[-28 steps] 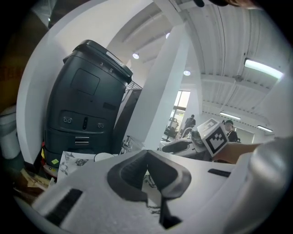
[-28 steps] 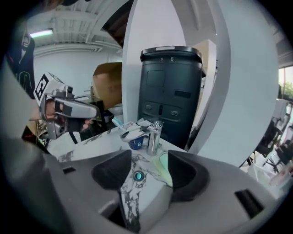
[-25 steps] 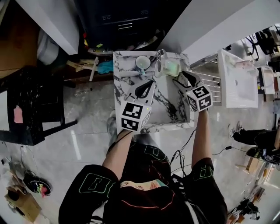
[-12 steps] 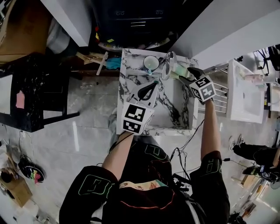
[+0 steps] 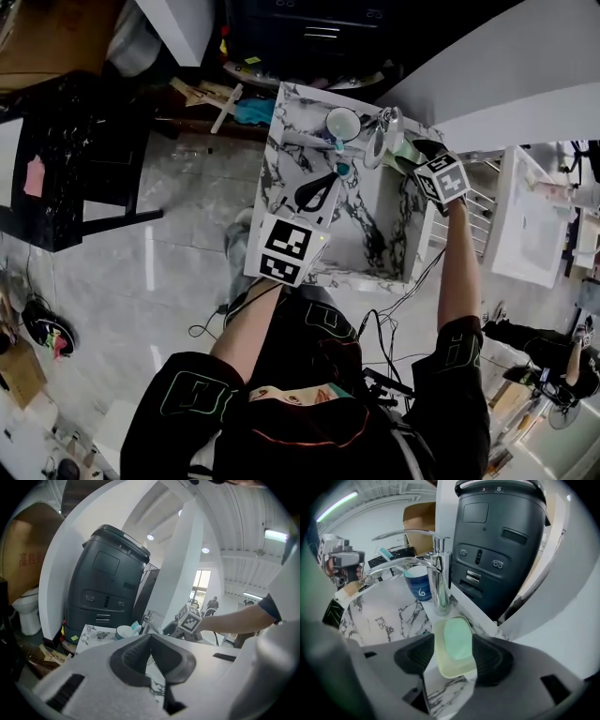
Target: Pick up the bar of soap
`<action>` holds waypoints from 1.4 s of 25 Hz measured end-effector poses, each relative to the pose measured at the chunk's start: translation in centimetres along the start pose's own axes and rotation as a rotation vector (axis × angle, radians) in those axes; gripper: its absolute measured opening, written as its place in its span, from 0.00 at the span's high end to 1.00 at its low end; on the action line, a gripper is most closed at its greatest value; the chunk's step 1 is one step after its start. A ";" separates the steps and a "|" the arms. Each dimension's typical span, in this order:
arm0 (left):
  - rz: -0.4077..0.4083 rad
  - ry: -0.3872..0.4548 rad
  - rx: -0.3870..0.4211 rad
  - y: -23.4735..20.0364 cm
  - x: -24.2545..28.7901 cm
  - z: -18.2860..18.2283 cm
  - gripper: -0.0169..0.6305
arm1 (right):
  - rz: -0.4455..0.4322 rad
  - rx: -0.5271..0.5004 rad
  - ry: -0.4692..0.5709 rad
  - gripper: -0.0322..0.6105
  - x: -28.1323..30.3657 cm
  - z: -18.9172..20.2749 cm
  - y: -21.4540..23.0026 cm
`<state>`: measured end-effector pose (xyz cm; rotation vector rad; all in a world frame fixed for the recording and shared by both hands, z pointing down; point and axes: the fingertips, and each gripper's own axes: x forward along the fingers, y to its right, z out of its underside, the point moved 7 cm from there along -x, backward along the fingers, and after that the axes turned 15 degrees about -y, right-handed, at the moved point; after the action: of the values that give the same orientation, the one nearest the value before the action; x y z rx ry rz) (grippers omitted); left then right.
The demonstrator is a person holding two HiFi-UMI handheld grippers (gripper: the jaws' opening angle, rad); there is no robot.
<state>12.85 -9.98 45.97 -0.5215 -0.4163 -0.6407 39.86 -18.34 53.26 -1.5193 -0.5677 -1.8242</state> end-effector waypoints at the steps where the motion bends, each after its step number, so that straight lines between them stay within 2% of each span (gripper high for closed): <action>1: -0.001 0.000 -0.001 -0.1 0.0 -0.1 0.97 | -0.007 -0.003 -0.014 0.55 0.2 -0.1 0.2; 20: -0.046 -0.004 -0.035 -2.4 1.1 -0.5 0.97 | -0.129 -0.128 -0.183 0.54 4.0 -2.0 1.6; 26: -0.047 -0.010 -0.042 -2.8 1.4 -0.4 0.97 | -0.086 -0.240 -0.225 0.54 4.4 -2.9 1.2; 30: -0.044 -0.016 -0.047 -3.0 1.9 -0.5 0.97 | -0.021 -0.376 -0.301 0.55 4.7 -3.6 -0.1; 35: -0.036 -0.021 -0.043 -2.5 2.4 -0.4 0.97 | -0.024 -0.396 -0.298 0.55 5.1 -3.7 0.2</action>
<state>13.05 -13.06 47.74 -0.5633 -0.4337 -0.6807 37.11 -22.20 57.35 -2.0795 -0.3721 -1.8143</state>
